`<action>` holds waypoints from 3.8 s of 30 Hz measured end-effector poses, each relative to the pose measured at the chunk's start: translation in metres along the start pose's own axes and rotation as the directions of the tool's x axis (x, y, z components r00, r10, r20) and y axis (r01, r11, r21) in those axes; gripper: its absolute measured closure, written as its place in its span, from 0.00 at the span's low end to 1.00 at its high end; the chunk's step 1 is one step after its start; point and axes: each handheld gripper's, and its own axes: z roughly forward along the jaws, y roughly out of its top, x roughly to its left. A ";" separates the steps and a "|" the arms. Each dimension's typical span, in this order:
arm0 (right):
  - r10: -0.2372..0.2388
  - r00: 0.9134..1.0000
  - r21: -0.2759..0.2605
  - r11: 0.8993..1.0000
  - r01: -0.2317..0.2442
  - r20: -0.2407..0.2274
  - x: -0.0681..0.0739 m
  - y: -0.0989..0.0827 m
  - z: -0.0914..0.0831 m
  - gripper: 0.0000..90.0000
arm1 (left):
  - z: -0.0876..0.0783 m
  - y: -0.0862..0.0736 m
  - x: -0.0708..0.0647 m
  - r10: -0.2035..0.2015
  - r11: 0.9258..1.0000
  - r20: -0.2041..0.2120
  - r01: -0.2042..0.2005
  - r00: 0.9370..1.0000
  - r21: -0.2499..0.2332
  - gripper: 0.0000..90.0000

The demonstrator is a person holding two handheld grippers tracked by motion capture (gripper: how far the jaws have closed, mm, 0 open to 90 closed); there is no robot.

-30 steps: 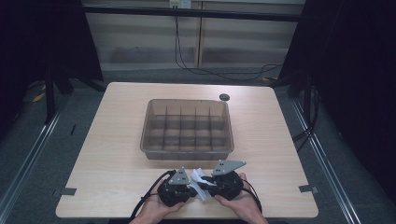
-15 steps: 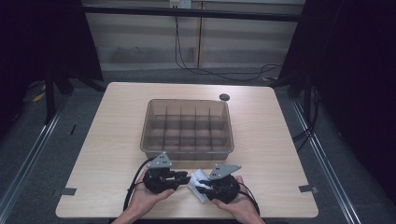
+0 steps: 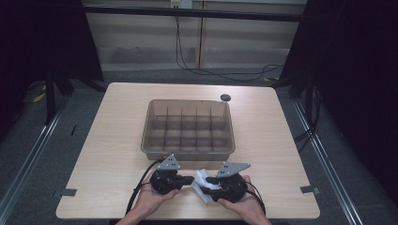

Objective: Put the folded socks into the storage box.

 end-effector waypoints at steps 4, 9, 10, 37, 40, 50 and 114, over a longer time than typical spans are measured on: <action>0.007 1.000 -0.014 1.000 -0.007 0.001 -0.002 0.002 -0.005 0.67 | -0.002 0.001 -0.003 0.000 1.000 0.003 0.000 1.000 -0.019 1.00; -0.021 1.000 0.024 0.999 0.021 -0.013 0.003 -0.002 0.006 0.78 | -0.008 0.005 0.006 -0.069 0.995 0.012 0.070 0.998 -0.077 0.81; -0.021 1.000 0.028 0.999 0.022 -0.017 0.004 -0.003 0.008 0.78 | -0.007 0.005 0.007 -0.093 0.992 0.016 0.094 0.996 -0.079 0.73; 0.026 0.999 -0.033 0.999 -0.027 -0.020 -0.002 0.006 -0.009 0.53 | 0.004 -0.002 -0.005 0.040 0.999 -0.028 -0.040 0.999 0.004 0.99; 0.055 0.998 -0.077 0.995 -0.056 -0.022 -0.006 0.010 -0.017 0.60 | 0.004 -0.003 -0.008 0.050 0.999 -0.032 -0.050 0.998 0.002 0.99; 0.073 0.996 -0.005 0.997 -0.073 -0.055 0.003 0.005 -0.006 0.65 | 0.004 -0.003 -0.013 0.062 0.998 -0.047 -0.063 0.997 -0.005 0.99; 0.141 0.981 0.061 0.987 -0.150 0.134 -0.029 -0.019 0.002 0.37 | -0.065 -0.026 0.022 -0.032 0.999 -0.165 0.028 0.986 -0.022 0.21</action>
